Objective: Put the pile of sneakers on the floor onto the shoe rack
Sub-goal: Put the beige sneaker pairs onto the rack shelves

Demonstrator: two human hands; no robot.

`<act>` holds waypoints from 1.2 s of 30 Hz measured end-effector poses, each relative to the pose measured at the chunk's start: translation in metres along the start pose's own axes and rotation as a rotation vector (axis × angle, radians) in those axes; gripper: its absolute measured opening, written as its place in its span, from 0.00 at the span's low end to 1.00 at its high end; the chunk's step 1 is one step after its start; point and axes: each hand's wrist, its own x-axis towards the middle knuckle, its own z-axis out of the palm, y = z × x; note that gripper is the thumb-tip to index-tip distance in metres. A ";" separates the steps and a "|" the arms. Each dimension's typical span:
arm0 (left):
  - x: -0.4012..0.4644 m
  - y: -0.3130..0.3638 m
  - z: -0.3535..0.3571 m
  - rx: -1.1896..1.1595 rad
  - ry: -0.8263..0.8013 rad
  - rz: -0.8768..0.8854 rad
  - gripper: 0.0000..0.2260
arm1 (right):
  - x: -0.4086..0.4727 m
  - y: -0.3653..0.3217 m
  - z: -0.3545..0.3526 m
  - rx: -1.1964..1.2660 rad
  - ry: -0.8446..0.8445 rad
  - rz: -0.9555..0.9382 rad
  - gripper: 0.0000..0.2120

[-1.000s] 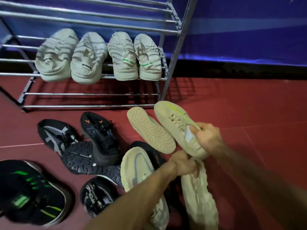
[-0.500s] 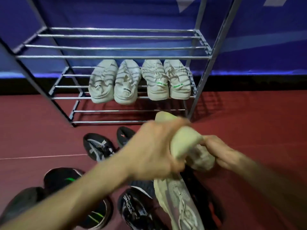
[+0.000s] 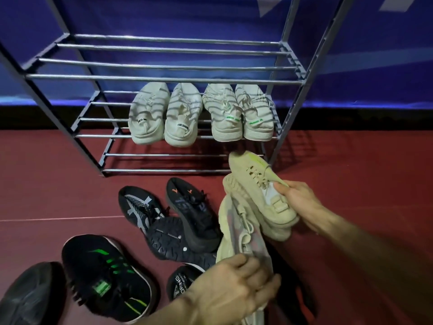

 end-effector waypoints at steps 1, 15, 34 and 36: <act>-0.016 0.012 -0.002 -0.034 0.063 -0.046 0.14 | 0.002 0.002 0.000 0.030 0.017 0.010 0.10; -0.020 -0.036 -0.020 -1.233 0.088 -1.282 0.23 | -0.022 -0.003 0.059 0.221 -0.204 0.110 0.22; -0.063 -0.071 -0.010 -1.046 0.415 -1.506 0.06 | -0.045 0.031 0.064 -0.300 -0.236 0.138 0.08; -0.064 -0.075 -0.005 -1.000 0.204 -1.499 0.05 | -0.031 0.033 0.056 -0.082 -0.151 0.181 0.08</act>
